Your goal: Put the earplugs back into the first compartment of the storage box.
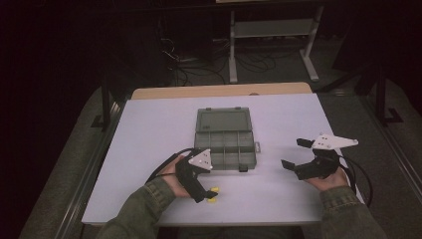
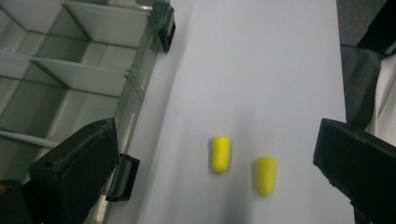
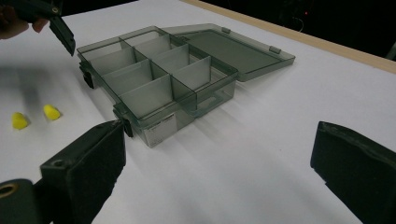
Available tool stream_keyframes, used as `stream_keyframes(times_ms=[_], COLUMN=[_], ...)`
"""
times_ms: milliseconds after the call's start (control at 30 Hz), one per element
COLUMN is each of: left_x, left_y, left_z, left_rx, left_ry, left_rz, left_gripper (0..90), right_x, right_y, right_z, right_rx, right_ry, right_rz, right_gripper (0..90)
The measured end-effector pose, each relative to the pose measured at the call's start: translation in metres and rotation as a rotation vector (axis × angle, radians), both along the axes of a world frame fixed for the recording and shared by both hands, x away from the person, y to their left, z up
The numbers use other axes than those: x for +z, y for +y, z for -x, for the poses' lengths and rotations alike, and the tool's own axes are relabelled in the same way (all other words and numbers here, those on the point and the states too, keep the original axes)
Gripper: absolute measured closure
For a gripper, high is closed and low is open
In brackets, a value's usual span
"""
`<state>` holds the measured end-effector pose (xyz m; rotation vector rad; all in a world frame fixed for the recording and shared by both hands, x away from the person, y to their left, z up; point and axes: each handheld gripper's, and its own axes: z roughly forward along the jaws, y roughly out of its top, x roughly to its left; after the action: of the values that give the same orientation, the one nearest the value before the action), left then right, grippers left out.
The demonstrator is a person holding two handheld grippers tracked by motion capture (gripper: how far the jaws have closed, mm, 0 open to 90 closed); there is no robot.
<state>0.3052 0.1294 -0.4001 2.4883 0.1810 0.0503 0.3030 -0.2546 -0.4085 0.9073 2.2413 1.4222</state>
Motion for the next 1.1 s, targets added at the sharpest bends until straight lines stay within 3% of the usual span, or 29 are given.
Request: stream_keyframes(times_ms=[133,267,333,567,800,1100], left_x=[-0.004,-0.007,-0.009,-0.014,-0.021,-0.026], left_y=[-0.004,-0.006,-0.006,-0.008,-0.010,-0.014], left_z=[0.001,-0.001,-0.002,-0.006,-0.011,-0.010], left_rx=[-0.021,-0.043,-0.047,-0.071,-0.095,-0.123], left_ry=[0.017,0.021,0.020,0.037,0.076,0.079], left_rz=[-0.034,-0.057,-0.057,-0.064,-0.089,-0.120], left_gripper=[11.8,16.9,26.0,41.2,49.7,65.6], right_x=[0.000,0.000,0.000,-0.001,-0.001,-0.002], right_y=[0.000,0.001,0.002,0.003,0.004,0.004], right_z=[0.000,0.001,0.000,0.000,0.000,0.000], right_rx=[0.004,0.010,0.010,0.016,0.020,0.023], right_ry=[0.002,0.000,0.004,0.006,0.010,0.013], right_rz=[0.003,0.004,0.008,0.014,0.016,0.020], right_gripper=[3.2,4.1,4.1,4.1,4.1,4.1])
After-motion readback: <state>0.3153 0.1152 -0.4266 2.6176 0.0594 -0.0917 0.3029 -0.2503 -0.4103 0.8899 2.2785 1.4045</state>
